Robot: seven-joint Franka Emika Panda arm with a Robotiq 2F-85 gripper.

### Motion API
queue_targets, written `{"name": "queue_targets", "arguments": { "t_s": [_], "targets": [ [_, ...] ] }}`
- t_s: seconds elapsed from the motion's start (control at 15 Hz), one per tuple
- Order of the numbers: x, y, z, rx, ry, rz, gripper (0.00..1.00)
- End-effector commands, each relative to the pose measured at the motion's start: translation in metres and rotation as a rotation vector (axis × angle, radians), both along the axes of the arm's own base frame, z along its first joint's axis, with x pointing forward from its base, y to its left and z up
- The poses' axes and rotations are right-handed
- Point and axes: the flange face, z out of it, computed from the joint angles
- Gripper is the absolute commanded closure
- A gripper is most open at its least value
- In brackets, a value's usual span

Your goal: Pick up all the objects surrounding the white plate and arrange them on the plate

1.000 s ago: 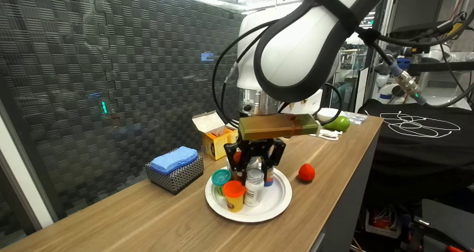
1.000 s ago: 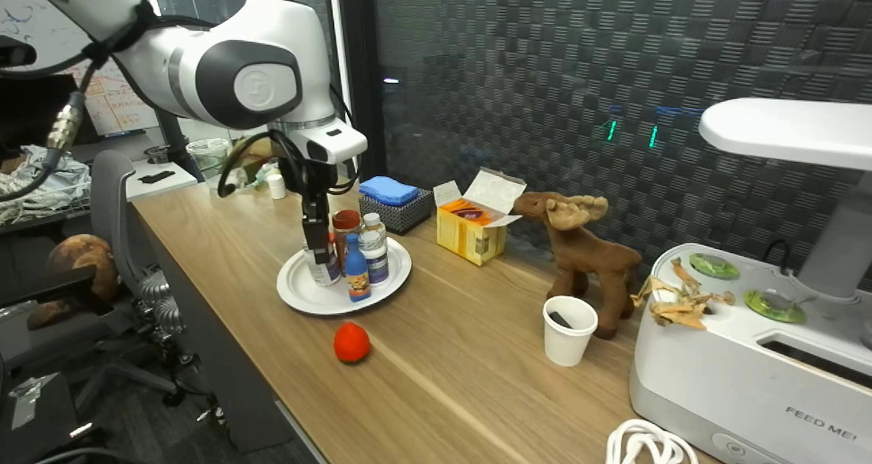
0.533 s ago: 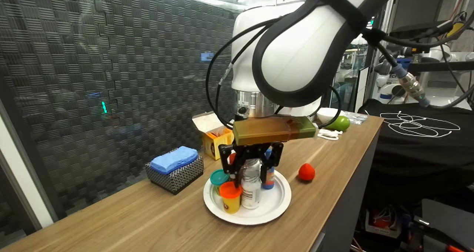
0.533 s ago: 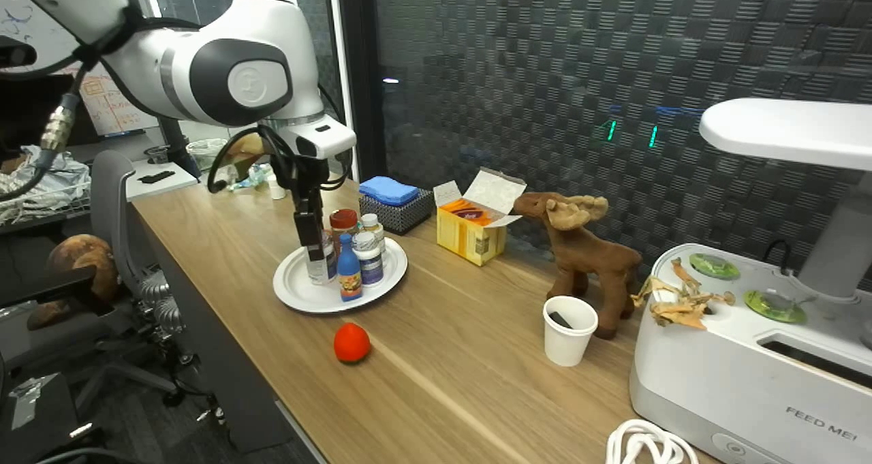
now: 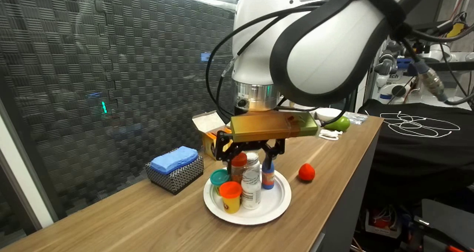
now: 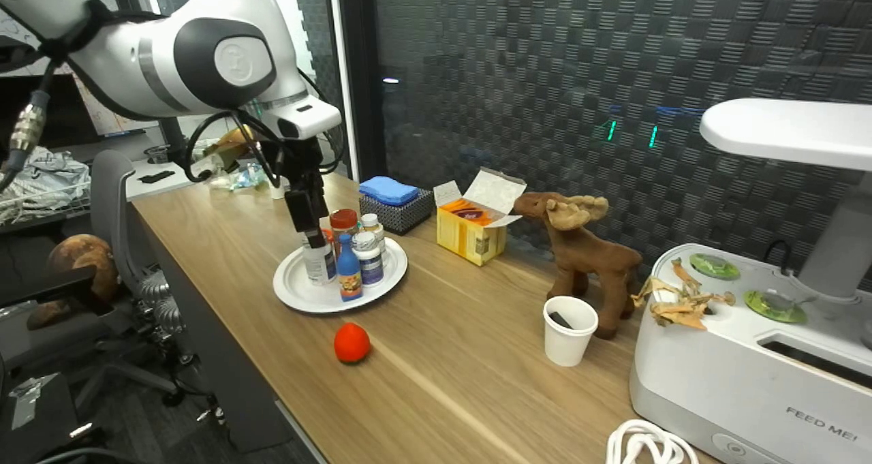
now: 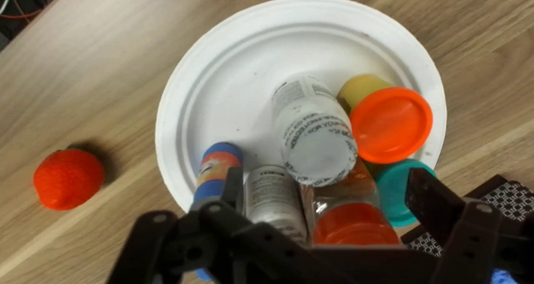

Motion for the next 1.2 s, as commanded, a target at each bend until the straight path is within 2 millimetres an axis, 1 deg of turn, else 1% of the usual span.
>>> {"name": "queue_targets", "arguments": {
  "t_s": [0.0,0.13,0.27,0.4,0.53,0.6,0.73,0.8,1.0,1.07,1.13],
  "targets": [
    [-0.029,-0.015,0.030,-0.038,-0.079,-0.070,0.00],
    [-0.047,-0.027,0.039,-0.050,-0.097,-0.089,0.00],
    [-0.067,-0.041,0.043,-0.057,-0.095,-0.066,0.00],
    [-0.084,-0.059,0.040,-0.048,-0.073,-0.016,0.00],
    [-0.092,-0.081,0.030,-0.043,-0.039,0.082,0.00],
    [-0.094,-0.090,0.022,-0.057,-0.014,0.140,0.00],
    [-0.094,-0.118,0.012,-0.088,0.040,0.233,0.00],
    [-0.090,-0.130,0.004,-0.092,0.069,0.276,0.00],
    [-0.079,-0.164,-0.011,-0.090,0.135,0.395,0.00],
    [-0.075,-0.173,-0.016,-0.083,0.145,0.431,0.00],
    [-0.071,-0.178,-0.021,-0.068,0.158,0.465,0.00]
  ]
}}
